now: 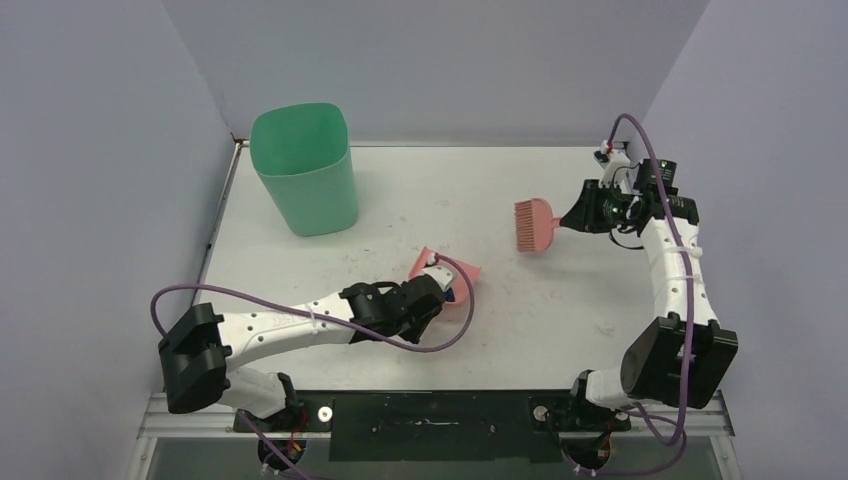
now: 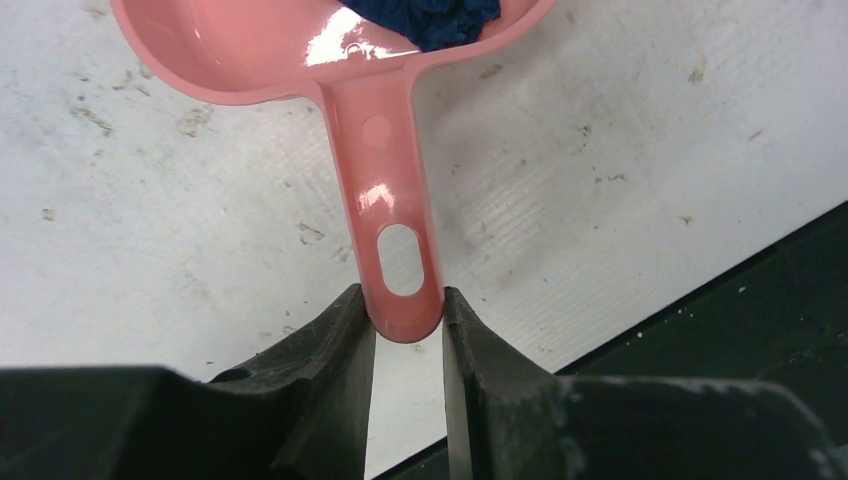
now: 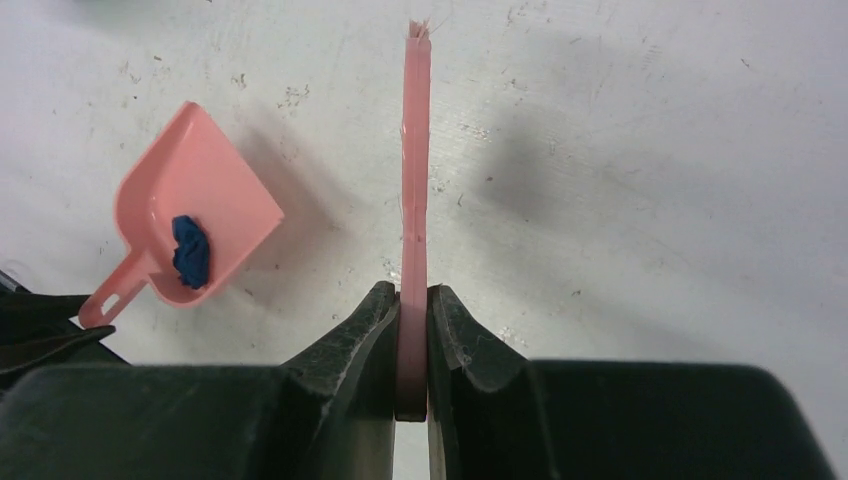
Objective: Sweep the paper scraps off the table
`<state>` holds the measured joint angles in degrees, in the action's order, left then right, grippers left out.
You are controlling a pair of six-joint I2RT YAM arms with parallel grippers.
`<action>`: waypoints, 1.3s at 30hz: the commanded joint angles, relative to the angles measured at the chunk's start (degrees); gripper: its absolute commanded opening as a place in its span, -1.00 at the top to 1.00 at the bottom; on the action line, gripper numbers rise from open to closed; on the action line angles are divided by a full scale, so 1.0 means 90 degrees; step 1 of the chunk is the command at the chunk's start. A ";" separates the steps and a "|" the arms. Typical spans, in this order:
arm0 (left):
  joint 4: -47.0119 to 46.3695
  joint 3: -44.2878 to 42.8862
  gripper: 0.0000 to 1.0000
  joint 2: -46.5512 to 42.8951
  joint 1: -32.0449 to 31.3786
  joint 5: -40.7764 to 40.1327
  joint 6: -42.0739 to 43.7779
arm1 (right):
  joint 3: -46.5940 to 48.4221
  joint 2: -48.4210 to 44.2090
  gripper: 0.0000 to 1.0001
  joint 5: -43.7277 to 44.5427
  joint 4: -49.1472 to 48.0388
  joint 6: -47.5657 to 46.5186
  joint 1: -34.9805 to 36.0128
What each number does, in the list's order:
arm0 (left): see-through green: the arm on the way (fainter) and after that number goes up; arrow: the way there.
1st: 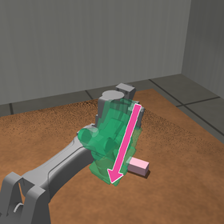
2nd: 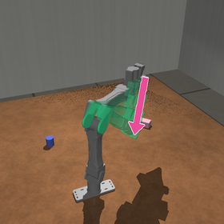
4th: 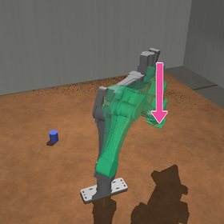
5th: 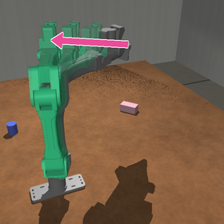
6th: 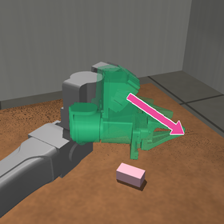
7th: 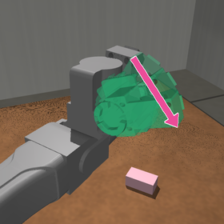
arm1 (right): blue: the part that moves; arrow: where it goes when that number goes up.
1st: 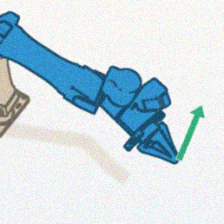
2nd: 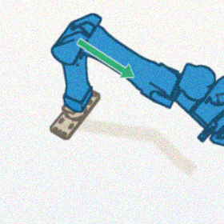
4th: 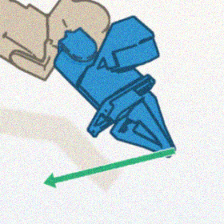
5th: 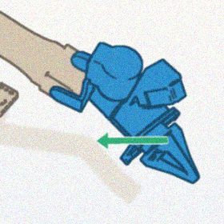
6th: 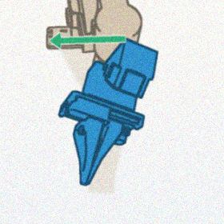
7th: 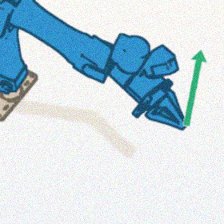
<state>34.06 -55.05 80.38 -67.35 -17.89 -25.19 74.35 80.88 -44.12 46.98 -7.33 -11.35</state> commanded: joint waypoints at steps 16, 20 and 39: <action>0.1338 -0.2660 1.00 -0.1250 0.2678 0.0660 0.0895 | -0.3738 -0.2360 0.89 -0.1927 -0.3003 0.0803 -0.0184; 0.1672 -0.3301 1.00 -0.1087 0.3041 0.0826 0.0959 | -0.4186 -0.2706 0.89 -0.1855 -0.3478 0.1001 -0.0184; 0.1415 -0.5125 1.00 -0.0347 0.5127 0.2329 -0.0185 | -0.3974 -0.1133 0.89 -0.2002 -0.3121 0.0697 -0.0157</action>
<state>51.22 -97.38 77.21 -24.29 -1.98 -21.96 36.53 70.48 -59.55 20.27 1.19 -12.71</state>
